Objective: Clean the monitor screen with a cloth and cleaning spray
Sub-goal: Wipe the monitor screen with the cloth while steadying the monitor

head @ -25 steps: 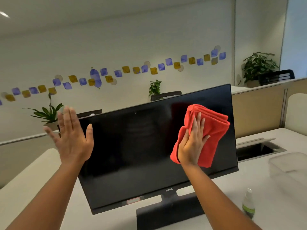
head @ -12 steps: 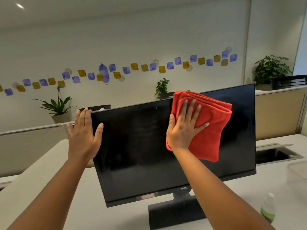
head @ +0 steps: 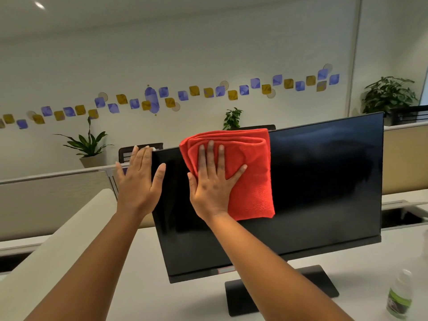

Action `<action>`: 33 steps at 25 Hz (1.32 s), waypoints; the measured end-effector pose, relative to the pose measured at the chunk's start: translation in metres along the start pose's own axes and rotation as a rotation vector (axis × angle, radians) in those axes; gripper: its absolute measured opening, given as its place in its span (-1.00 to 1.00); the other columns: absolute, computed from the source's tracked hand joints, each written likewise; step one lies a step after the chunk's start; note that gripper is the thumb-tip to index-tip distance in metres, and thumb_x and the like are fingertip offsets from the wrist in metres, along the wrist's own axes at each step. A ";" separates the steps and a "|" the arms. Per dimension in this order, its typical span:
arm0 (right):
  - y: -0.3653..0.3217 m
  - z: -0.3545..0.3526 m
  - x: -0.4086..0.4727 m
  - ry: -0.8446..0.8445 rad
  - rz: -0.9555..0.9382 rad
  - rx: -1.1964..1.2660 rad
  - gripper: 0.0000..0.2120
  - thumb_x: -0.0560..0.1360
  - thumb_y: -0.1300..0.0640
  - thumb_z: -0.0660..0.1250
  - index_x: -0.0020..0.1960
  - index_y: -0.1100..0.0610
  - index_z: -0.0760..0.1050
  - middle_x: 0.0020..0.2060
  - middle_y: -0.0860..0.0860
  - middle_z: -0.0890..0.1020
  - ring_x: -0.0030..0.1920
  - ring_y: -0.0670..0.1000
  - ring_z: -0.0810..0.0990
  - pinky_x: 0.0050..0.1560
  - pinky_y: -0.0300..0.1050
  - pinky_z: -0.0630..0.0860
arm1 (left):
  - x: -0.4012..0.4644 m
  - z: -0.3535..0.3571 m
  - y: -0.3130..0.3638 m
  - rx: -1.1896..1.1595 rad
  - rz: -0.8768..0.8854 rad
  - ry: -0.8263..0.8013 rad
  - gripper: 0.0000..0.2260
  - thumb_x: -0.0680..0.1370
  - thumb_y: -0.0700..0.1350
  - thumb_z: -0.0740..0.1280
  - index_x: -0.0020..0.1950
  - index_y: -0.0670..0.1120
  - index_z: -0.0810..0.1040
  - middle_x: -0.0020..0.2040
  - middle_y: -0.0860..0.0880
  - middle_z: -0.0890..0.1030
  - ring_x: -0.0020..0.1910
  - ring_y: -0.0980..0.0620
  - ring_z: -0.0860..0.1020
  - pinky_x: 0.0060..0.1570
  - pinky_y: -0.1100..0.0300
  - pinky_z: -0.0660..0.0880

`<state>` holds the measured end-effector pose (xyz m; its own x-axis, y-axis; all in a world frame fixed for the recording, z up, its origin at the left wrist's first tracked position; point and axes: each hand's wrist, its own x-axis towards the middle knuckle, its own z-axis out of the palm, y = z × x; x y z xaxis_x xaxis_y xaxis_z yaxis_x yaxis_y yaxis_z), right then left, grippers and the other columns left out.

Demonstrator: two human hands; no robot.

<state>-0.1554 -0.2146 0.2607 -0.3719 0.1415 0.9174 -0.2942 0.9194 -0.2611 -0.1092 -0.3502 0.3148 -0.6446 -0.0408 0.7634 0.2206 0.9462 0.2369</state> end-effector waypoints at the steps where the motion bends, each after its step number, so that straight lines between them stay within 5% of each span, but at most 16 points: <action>1: -0.006 0.001 -0.001 -0.015 -0.037 0.000 -0.43 0.54 -0.12 -0.01 0.49 0.07 0.03 0.49 -0.01 0.16 0.49 -0.03 -0.30 0.31 0.41 -0.31 | 0.001 -0.002 -0.001 -0.003 0.012 -0.006 -0.29 0.43 0.27 -0.20 0.45 -0.12 0.13 0.48 -0.10 0.19 0.48 0.02 0.00 0.41 -0.13 -0.19; 5: -0.017 0.003 -0.020 -0.069 -0.237 -0.009 -0.48 0.55 -0.09 0.00 0.48 0.04 0.09 0.48 -0.05 0.20 0.50 -0.05 -0.26 0.32 0.43 -0.25 | 0.003 -0.008 -0.007 -0.016 0.059 -0.030 -0.19 0.39 0.38 -0.29 0.44 -0.10 0.15 0.47 -0.09 0.21 0.48 0.04 0.00 0.39 -0.11 -0.24; 12: 0.039 -0.003 -0.112 -0.214 -0.619 -0.201 -0.43 0.47 -0.07 0.21 0.45 -0.09 0.18 0.44 -0.13 0.28 0.50 -0.01 -0.08 0.30 0.41 -0.09 | 0.005 -0.014 -0.008 -0.005 0.067 -0.059 -0.28 0.41 0.28 -0.25 0.44 -0.07 0.18 0.47 -0.06 0.23 0.48 0.04 -0.02 0.39 -0.16 -0.24; 15: 0.082 -0.019 -0.097 -0.172 -0.503 -0.262 -0.51 0.45 -0.21 0.14 0.37 -0.25 0.22 0.44 -0.10 0.21 0.47 -0.01 -0.06 0.25 0.39 -0.03 | 0.006 -0.015 -0.009 -0.006 0.076 -0.085 -0.30 0.43 0.27 -0.24 0.45 -0.06 0.15 0.48 -0.05 0.20 0.48 0.05 -0.05 0.39 -0.16 -0.26; 20: 0.111 -0.029 -0.040 -0.100 -0.144 -0.210 -0.41 0.46 -0.34 -0.02 0.44 -0.30 -0.09 0.50 -0.09 -0.28 0.50 0.04 -0.31 0.24 0.49 -0.36 | 0.007 -0.014 -0.004 -0.039 0.049 -0.139 -0.40 0.48 0.18 -0.17 0.46 -0.07 0.10 0.50 -0.04 0.14 0.49 0.06 -0.09 0.39 -0.13 -0.29; 24: 0.064 -0.020 -0.002 -0.063 -0.017 -0.148 -0.42 0.50 -0.32 -0.09 0.48 -0.20 -0.04 0.51 0.04 -0.14 0.45 0.06 -0.42 0.24 0.52 -0.29 | 0.008 -0.014 -0.006 -0.055 0.027 -0.156 -0.41 0.49 0.17 -0.17 0.45 -0.06 0.12 0.49 -0.03 0.15 0.49 0.06 -0.09 0.39 -0.14 -0.28; 28: 0.019 -0.010 -0.005 -0.115 -0.165 -0.100 -0.29 0.41 -0.38 0.03 0.48 -0.12 0.03 0.47 0.04 -0.01 0.44 0.10 -0.43 0.23 0.52 -0.33 | 0.004 -0.013 -0.008 -0.076 0.006 -0.138 -0.41 0.49 0.17 -0.16 0.45 -0.07 0.13 0.49 -0.04 0.16 0.49 0.06 -0.08 0.39 -0.14 -0.28; 33: 0.013 0.004 -0.055 -0.252 -0.553 -0.099 -0.39 0.46 -0.21 0.10 0.47 -0.11 0.07 0.48 -0.02 0.05 0.47 0.04 -0.38 0.26 0.49 -0.31 | 0.003 -0.011 -0.006 0.025 0.037 -0.098 -0.32 0.45 0.26 -0.19 0.45 -0.09 0.12 0.49 -0.06 0.16 0.49 0.03 -0.08 0.37 -0.20 -0.27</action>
<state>-0.1421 -0.2118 0.2059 -0.3875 -0.4463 0.8067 -0.4246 0.8631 0.2735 -0.1047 -0.3598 0.3218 -0.7052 0.0252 0.7086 0.2280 0.9543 0.1930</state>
